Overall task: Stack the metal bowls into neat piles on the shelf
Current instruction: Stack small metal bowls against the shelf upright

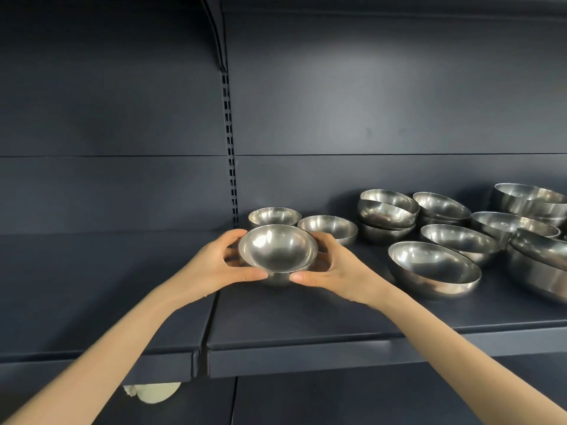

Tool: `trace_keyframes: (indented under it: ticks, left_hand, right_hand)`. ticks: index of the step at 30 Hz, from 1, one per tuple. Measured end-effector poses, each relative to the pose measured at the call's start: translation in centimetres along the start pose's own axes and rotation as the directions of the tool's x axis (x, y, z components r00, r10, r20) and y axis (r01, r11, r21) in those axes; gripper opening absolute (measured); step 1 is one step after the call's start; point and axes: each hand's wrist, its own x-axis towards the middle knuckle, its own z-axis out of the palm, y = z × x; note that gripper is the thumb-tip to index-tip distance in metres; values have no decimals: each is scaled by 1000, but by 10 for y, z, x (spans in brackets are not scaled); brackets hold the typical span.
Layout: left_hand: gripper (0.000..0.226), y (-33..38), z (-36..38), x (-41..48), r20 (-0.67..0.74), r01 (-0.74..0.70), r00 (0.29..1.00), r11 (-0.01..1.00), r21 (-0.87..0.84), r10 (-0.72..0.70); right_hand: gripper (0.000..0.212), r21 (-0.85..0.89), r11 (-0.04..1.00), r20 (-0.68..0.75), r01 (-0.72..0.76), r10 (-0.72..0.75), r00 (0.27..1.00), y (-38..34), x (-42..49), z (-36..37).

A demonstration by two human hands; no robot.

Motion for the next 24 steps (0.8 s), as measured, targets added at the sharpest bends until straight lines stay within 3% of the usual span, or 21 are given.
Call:
trace_keyframes:
  ticks: [4, 14, 17, 21, 24]
  left_hand:
    - [76, 14, -13, 9, -59, -70, 996, 997, -15, 69]
    - [36, 30, -39, 75, -83, -100, 992, 993, -60, 95]
    - [32, 21, -39, 95, -72, -70, 995, 995, -67, 65]
    - [43, 2, -37, 115, -70, -23, 997, 997, -80, 18]
    - [42, -12, -34, 123, -55, -6, 998, 995, -95, 1]
  right_hand:
    - [75, 14, 999, -49, 40, -39, 998, -18, 14, -4]
    - [73, -48, 999, -78, 15, -18, 997, -42, 82, -35]
    - [84, -51, 998, -66, -20, 17, 998, -34, 101, -41]
    - [99, -48, 998, -37, -43, 41, 998, -20, 119, -44]
    - [82, -53, 996, -9, -65, 65, 998, -5, 131, -42]
